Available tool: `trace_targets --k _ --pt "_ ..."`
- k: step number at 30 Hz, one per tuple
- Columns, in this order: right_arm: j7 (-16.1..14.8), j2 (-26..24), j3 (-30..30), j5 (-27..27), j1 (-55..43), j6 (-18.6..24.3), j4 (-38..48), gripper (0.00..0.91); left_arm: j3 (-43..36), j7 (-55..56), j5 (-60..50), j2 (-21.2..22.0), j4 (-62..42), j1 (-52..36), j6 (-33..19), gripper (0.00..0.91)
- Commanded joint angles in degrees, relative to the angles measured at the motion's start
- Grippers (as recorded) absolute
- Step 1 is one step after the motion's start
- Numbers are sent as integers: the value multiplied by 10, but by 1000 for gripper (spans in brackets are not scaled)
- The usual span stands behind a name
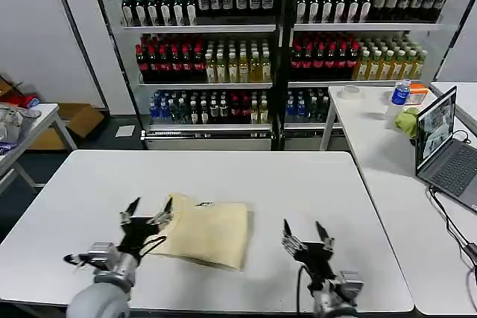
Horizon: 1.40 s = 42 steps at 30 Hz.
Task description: Fold and organize the clothes.
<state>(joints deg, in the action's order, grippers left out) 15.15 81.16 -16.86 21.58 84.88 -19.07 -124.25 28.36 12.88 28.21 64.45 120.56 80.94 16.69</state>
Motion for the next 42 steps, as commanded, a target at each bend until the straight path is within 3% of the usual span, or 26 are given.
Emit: trace_targets --k 1,7,16,17,19,21,22,23,29,42 --pt "49 106 79 151 -154 -49 139 907 110 -7 -3 -30 24 81 -13 907" --pt "63 138 70 204 -182 -62 197 907 116 -8 3 -24 26 86 -13 907" --pt "91 138 79 222 -196 -68 224 887 108 -7 2 -17 28 87 -11 907" --pt "98 138 80 222 -198 -69 225 846 108 -7 2 -17 28 87 -11 907" --pt "104 138 80 223 -199 -72 226 655 108 -7 3 -17 29 87 -11 907" --pt "115 138 80 230 -202 -76 227 554 107 -7 4 -16 29 88 -11 907" --pt "119 138 80 234 -204 -79 227 393 107 -7 4 -15 29 88 -11 907" --pt "126 138 79 239 -207 -85 228 292 106 -7 4 -15 28 88 -10 907" --pt "139 138 80 252 -216 -93 232 30 103 -7 6 -13 28 85 -8 907" --pt "142 138 68 262 -241 -96 233 0 101 -6 15 -13 25 78 0 907"
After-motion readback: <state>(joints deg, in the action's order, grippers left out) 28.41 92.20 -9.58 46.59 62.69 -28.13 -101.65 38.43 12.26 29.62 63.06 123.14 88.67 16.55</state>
